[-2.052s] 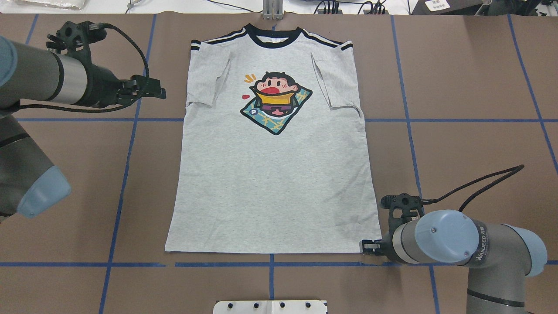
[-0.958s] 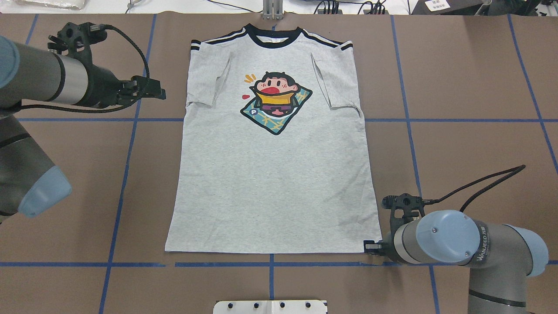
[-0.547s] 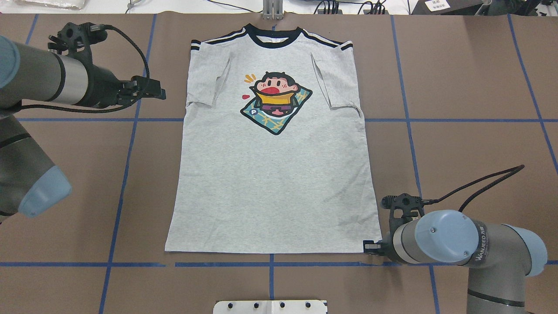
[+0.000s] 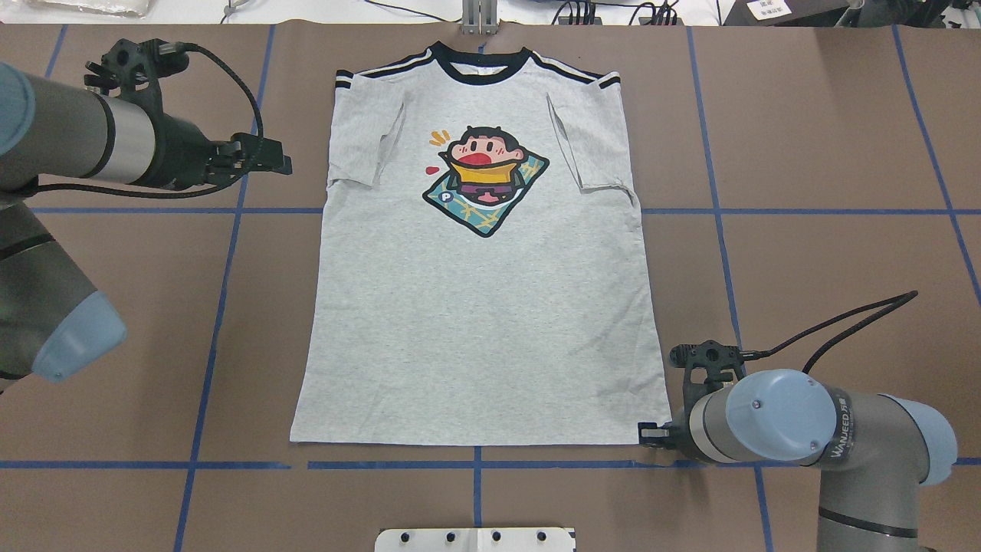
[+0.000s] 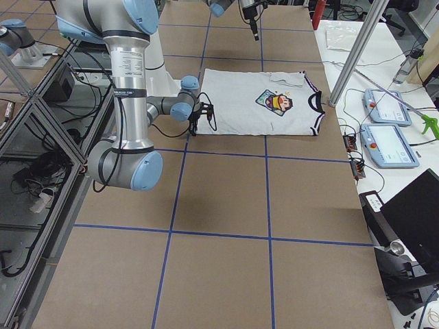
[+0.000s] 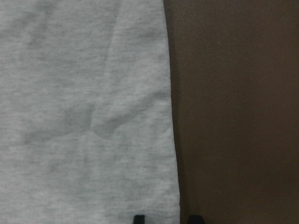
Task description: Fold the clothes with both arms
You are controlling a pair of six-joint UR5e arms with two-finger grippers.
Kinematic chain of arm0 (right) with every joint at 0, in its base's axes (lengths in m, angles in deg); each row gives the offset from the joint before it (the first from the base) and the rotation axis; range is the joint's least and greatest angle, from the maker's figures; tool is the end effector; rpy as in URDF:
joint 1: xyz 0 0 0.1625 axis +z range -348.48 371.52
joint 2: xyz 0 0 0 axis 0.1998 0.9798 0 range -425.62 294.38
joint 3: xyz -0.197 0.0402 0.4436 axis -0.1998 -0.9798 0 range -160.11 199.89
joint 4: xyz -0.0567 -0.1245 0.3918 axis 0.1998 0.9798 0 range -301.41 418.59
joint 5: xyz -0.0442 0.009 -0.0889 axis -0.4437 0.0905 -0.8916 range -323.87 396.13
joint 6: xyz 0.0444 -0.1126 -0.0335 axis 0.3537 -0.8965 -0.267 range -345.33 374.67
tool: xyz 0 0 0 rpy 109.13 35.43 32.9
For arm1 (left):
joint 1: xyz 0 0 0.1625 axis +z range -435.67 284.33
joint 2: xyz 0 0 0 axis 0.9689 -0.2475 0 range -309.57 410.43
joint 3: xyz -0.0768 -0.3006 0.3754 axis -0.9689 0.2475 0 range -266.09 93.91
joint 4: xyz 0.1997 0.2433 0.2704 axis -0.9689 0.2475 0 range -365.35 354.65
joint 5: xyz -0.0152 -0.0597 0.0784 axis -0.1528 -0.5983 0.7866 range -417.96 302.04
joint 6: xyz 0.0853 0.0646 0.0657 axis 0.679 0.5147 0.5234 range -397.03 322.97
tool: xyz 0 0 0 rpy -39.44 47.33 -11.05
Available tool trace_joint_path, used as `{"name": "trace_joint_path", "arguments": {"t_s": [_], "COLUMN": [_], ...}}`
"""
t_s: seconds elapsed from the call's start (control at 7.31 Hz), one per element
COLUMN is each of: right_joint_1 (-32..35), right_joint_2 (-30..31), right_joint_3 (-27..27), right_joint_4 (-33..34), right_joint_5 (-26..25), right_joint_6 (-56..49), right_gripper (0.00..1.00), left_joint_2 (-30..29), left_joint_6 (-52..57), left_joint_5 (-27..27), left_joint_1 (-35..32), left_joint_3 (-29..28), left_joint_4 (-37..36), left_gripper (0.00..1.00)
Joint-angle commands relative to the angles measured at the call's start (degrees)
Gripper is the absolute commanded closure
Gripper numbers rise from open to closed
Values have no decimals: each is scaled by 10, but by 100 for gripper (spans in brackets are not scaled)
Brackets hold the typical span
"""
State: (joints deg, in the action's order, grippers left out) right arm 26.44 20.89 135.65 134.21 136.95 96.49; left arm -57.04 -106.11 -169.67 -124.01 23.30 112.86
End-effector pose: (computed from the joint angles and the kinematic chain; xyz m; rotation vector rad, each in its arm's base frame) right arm -0.4837 -0.2424 0.4772 -0.0240 -0.7795 0.0395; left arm 0.3396 -0.5123 0.3501 0.3599 1.1142 -0.2077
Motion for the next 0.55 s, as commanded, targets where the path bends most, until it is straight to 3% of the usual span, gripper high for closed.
{"name": "trace_joint_path", "arguments": {"t_s": [0.0, 0.27, 0.41], "right_joint_1": [0, 1, 3], "right_joint_2": [1, 1, 2], "right_joint_3": [1, 4, 10], "right_joint_4": [0, 0, 0], "right_joint_5": [1, 8, 7], "right_joint_6": [0, 0, 0], "right_gripper": [69, 97, 100], "left_joint_2": [0, 0, 0], "left_joint_6": [0, -1, -1], "left_joint_5": [0, 0, 0], "left_joint_1": [-1, 0, 0], "left_joint_3": [0, -1, -1], "left_joint_4": [0, 0, 0], "left_gripper": [1, 1, 1]}}
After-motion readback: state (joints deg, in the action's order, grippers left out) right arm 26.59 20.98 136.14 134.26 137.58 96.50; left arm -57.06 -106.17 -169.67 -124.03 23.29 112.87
